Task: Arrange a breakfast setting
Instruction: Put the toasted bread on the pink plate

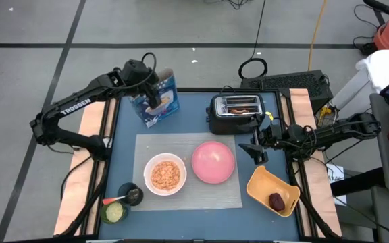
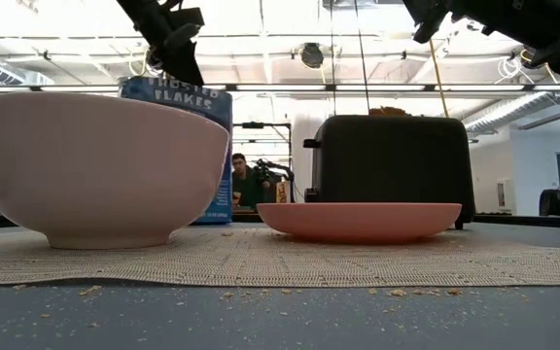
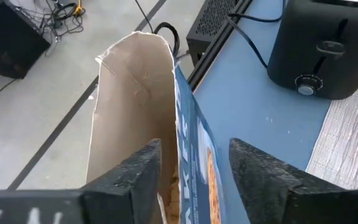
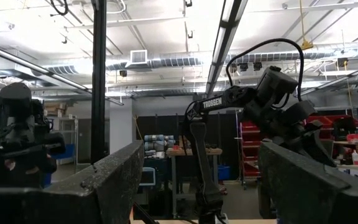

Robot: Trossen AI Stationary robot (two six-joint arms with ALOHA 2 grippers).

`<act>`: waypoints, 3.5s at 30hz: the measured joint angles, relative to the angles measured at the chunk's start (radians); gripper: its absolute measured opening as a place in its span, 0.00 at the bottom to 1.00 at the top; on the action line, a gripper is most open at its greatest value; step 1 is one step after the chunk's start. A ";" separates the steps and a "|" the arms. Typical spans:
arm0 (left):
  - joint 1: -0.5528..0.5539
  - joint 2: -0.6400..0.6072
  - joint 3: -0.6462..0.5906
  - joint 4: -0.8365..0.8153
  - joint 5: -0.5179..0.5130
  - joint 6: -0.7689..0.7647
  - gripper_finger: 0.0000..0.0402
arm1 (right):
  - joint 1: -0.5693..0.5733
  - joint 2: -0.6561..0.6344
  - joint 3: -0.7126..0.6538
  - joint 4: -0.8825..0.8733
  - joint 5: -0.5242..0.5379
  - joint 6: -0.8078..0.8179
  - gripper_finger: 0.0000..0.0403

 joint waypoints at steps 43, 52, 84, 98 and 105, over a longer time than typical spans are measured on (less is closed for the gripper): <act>-0.470 -0.205 -0.065 0.222 0.002 -0.144 0.53 | 0.000 0.000 0.000 -0.028 0.002 0.004 0.75; -0.614 -0.204 -0.349 0.631 -0.019 -0.199 0.53 | 0.000 0.000 0.000 -0.037 0.015 0.005 0.75; -0.722 -0.204 -0.761 1.188 -0.069 -0.271 0.53 | -0.250 -0.001 0.577 -1.410 0.131 -0.162 0.70; -0.722 -0.204 -0.761 1.188 -0.069 -0.271 0.53 | -0.427 -0.001 0.577 -1.677 0.152 -0.206 0.70; -0.722 -0.204 -0.761 1.188 -0.069 -0.271 0.53 | -0.462 -0.001 0.577 -1.741 0.150 -0.209 0.67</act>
